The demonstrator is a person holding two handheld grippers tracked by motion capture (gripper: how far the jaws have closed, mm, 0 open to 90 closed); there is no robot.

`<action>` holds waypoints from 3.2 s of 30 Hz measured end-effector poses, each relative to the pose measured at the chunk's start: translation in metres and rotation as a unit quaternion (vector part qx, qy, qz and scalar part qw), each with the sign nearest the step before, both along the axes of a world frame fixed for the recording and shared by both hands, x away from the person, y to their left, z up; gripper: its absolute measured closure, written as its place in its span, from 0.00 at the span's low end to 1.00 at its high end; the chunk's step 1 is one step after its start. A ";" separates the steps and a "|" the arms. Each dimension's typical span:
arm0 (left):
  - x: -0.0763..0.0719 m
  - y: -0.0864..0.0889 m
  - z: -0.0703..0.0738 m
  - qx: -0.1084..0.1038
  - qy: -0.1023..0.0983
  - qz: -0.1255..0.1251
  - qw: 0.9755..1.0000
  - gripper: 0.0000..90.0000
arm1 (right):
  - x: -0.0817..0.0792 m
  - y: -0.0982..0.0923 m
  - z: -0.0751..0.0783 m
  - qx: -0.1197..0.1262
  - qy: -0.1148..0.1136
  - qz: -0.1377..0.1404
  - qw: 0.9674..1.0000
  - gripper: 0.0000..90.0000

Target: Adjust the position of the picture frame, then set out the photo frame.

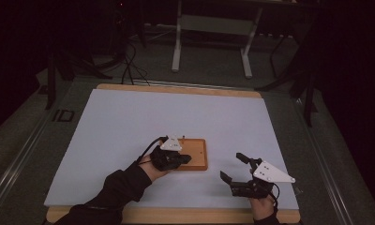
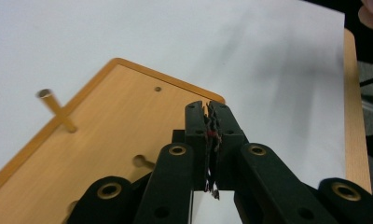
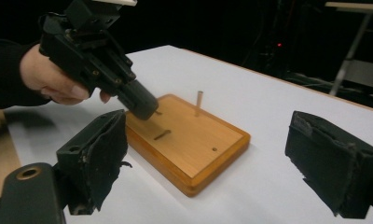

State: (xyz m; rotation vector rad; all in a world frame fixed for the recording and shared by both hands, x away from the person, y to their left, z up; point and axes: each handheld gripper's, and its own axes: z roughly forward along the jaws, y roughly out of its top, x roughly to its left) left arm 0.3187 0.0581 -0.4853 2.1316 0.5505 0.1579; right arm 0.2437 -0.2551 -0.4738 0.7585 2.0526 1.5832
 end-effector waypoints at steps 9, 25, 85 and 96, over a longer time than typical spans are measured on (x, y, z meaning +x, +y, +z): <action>0.013 0.014 0.001 -0.020 -0.001 0.026 0.999 0.90 | 0.018 0.011 0.000 0.009 0.013 0.018 1.000 0.14; 0.048 0.028 -0.011 -0.026 0.015 0.073 0.997 0.64 | 0.024 0.024 -0.004 0.001 0.012 0.018 1.000 0.12; 0.092 0.001 -0.022 0.041 0.031 0.043 0.998 0.94 | 0.026 0.034 -0.018 -0.059 0.029 0.061 0.996 0.15; 0.101 0.003 -0.020 0.044 0.055 0.022 0.997 0.94 | 0.028 0.038 -0.018 -0.103 0.024 0.077 0.991 0.15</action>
